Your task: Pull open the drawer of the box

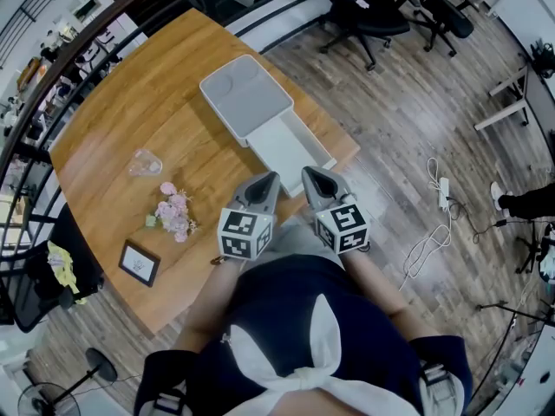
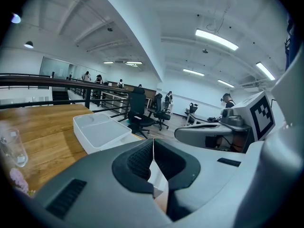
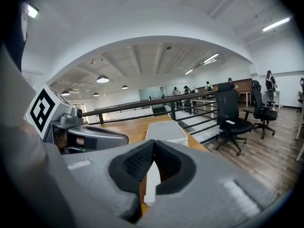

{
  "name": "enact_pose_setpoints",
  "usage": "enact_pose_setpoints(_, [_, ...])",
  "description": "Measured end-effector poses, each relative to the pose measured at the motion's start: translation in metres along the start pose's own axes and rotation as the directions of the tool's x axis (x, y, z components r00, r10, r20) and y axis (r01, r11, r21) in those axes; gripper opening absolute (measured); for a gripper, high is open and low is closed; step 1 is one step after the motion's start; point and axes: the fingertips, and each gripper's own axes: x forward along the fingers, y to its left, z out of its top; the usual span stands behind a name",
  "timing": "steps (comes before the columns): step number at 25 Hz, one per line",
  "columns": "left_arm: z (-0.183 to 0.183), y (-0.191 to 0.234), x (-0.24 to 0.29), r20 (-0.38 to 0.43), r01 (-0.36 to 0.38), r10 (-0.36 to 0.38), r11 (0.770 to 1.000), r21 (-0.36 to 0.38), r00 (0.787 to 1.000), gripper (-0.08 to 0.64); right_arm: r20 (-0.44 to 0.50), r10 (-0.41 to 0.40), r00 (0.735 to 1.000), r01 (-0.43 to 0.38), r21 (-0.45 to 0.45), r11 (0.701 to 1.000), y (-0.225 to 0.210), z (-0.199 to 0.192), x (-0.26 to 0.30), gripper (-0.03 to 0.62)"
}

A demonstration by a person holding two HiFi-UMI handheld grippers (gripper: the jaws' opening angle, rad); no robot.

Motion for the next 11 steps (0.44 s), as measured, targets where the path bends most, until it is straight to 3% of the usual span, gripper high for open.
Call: enact_pose_setpoints(11, [-0.0050, 0.0035, 0.0019, -0.019, 0.001, -0.001, 1.000, -0.016, 1.000, 0.023, -0.021, 0.012, 1.000, -0.012, -0.011, 1.000, 0.0030, -0.0001, 0.0064, -0.003])
